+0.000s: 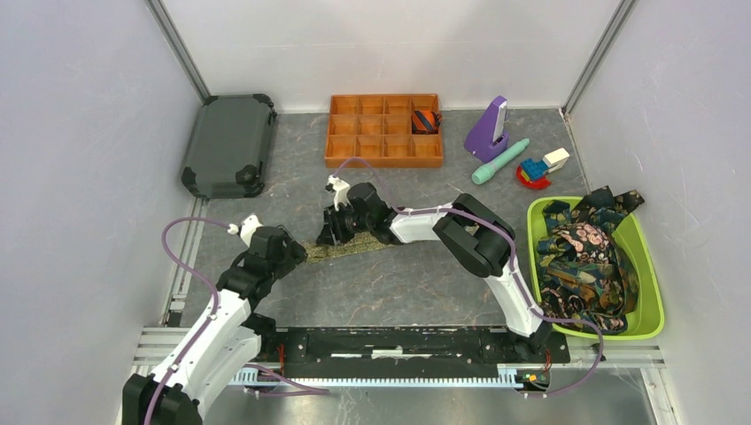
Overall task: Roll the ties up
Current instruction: Roll the tie at the center of the board.
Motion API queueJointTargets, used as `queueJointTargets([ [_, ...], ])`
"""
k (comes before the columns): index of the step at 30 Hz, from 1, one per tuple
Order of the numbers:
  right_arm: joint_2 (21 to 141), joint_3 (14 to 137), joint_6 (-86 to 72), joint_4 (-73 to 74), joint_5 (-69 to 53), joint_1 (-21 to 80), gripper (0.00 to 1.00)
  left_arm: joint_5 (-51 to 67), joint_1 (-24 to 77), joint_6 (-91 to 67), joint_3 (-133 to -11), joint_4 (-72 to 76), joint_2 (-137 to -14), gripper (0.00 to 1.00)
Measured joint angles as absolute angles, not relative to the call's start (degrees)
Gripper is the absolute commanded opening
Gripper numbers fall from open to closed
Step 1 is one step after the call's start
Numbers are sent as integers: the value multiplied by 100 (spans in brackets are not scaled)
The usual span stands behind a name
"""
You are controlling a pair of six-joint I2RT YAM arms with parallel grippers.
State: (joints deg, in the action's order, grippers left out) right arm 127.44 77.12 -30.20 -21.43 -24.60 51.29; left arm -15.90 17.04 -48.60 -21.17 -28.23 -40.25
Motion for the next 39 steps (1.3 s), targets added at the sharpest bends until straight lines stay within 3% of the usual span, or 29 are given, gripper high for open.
queueJointTargets([
  [8, 12663, 8165, -2832, -1811, -2346, 5127, 47, -1581, 1704, -4866, -1970, -2617, -4001, 77],
  [17, 11489, 6995, -2910, -1957, -2047, 5212, 35, -1581, 1697, -4932, -1826, -2488, -3881, 76],
  [39, 12009, 7306, -2974, -1909, -1874, 5428, 31, -1579, 1695, -4967, -1798, -2318, -3885, 72],
])
